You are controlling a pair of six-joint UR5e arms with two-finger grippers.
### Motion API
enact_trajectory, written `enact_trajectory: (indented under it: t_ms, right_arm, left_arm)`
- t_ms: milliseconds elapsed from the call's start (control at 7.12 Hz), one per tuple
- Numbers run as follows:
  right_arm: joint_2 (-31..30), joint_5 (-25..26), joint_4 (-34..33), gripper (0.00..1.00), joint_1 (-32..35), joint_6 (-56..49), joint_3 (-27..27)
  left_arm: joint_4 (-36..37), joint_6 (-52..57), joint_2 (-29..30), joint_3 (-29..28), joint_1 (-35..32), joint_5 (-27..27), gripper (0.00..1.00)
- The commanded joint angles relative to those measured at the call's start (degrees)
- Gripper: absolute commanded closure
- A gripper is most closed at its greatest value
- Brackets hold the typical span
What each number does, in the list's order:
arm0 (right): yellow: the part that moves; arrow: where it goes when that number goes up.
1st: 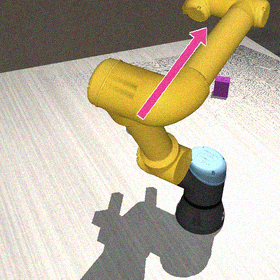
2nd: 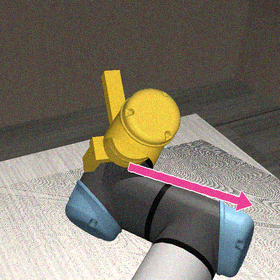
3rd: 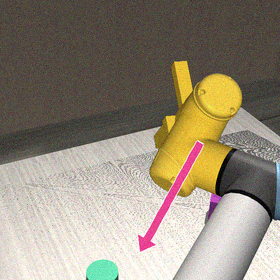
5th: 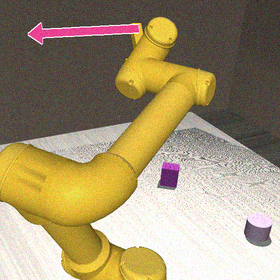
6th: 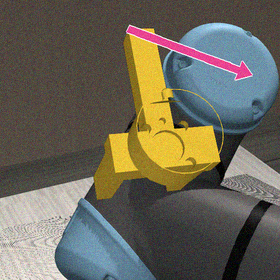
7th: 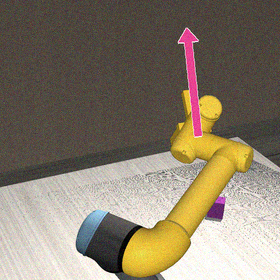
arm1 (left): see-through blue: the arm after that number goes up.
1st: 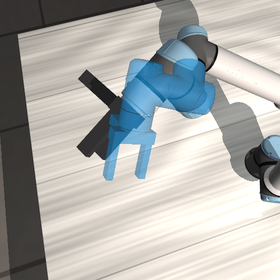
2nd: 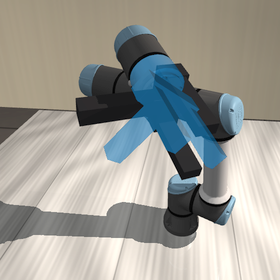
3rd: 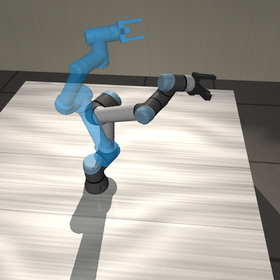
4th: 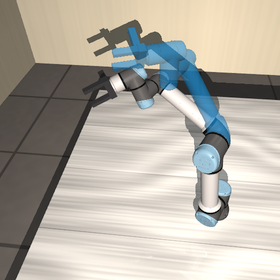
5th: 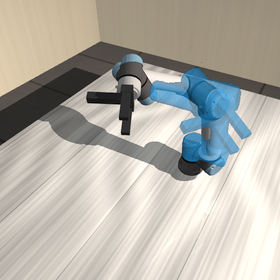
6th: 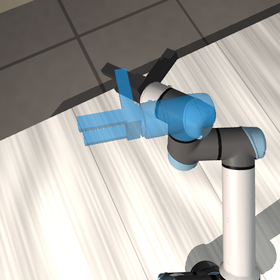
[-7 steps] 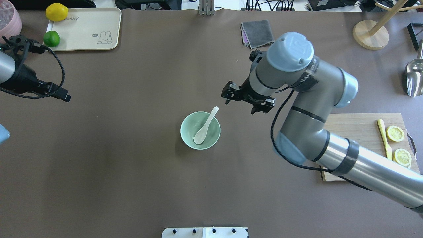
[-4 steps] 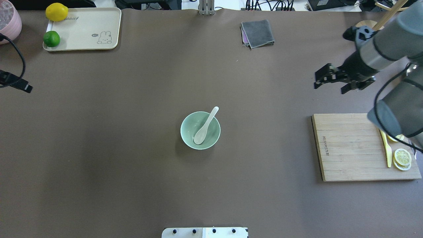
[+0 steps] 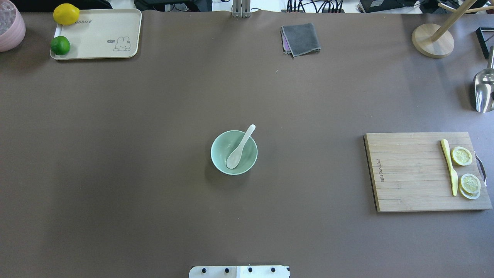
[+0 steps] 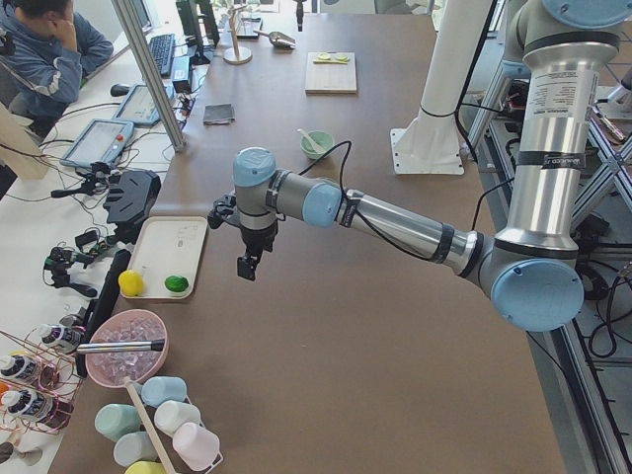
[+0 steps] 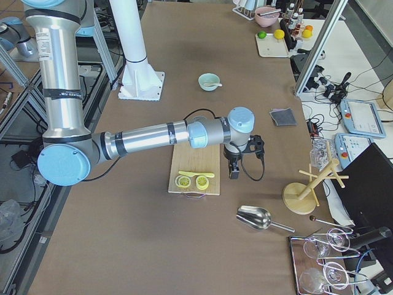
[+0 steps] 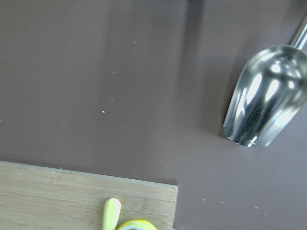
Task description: Place spoon in bowl
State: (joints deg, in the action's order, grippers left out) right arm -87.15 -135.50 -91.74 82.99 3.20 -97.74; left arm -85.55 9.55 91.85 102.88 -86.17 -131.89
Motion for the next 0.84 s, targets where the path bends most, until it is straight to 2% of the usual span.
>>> enact_trajectory:
  t_ms: [0, 702]
  right_arm:
    - [0.05, 0.06, -1.51, 0.0, 4.8, -7.77, 3.08]
    - [0.14, -0.12, -1.6, 0.0, 6.13, -8.04, 3.87]
  left_arm:
    - [-0.4, 1.79, -3.78, -1.19, -1.1, -1.96, 0.02]
    - [-0.49, 1.61, -3.0, -7.41, -1.36, -1.88, 0.02]
